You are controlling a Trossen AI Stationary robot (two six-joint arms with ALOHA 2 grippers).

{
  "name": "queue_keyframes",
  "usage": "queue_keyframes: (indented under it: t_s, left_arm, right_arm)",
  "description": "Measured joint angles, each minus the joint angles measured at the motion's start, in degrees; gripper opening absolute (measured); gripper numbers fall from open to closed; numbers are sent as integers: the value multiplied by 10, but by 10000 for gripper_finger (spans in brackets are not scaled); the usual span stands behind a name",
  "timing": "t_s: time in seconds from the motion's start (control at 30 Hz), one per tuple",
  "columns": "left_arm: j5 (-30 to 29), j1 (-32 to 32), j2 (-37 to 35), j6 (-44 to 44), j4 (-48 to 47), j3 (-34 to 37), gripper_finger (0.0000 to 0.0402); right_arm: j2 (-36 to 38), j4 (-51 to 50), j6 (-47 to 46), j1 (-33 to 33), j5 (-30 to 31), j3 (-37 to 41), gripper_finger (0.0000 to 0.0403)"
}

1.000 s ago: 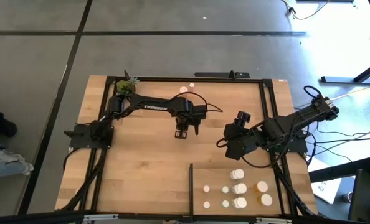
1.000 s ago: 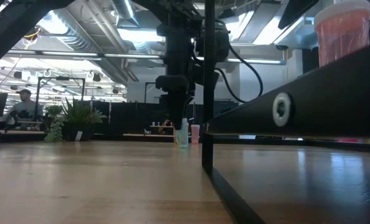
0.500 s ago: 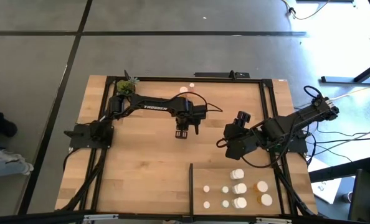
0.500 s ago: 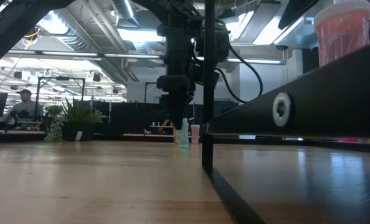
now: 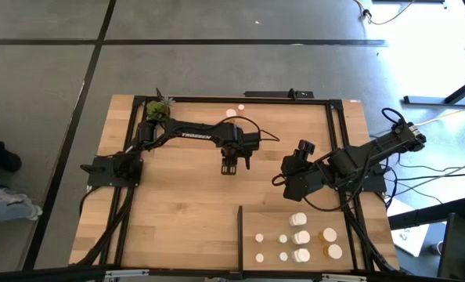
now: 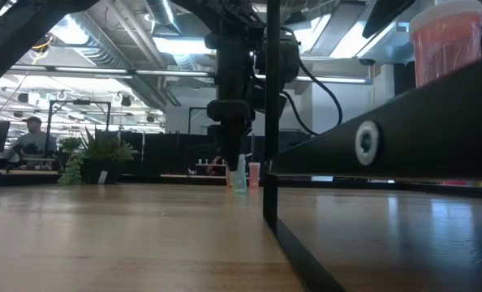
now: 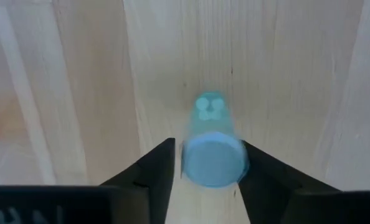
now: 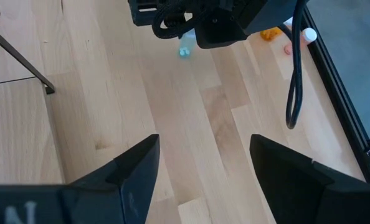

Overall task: Pick and place medicine bottles onto shelf by color
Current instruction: Put the blue pill bottle on the shelf aligned with the other blue pill bottles

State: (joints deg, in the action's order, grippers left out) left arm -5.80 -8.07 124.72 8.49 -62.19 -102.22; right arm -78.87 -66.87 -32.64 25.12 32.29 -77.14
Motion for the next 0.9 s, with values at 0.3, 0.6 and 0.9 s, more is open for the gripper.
queue_keyframes:
  t_s: [0.3, 0.6, 0.9]
  left_arm:
    - [9, 0, 0, -6, 0, 0, 228]
    - [-5, 0, -25, -11, -24, -5, 253]
    - [-42, 0, -96, -45, -65, -8, 253]
  right_arm:
    - [0, 0, 0, 0, 0, 0, 251]
    - [0, 2, -1, 0, 0, 0, 251]
    - [0, 13, -1, 0, 1, 0, 251]
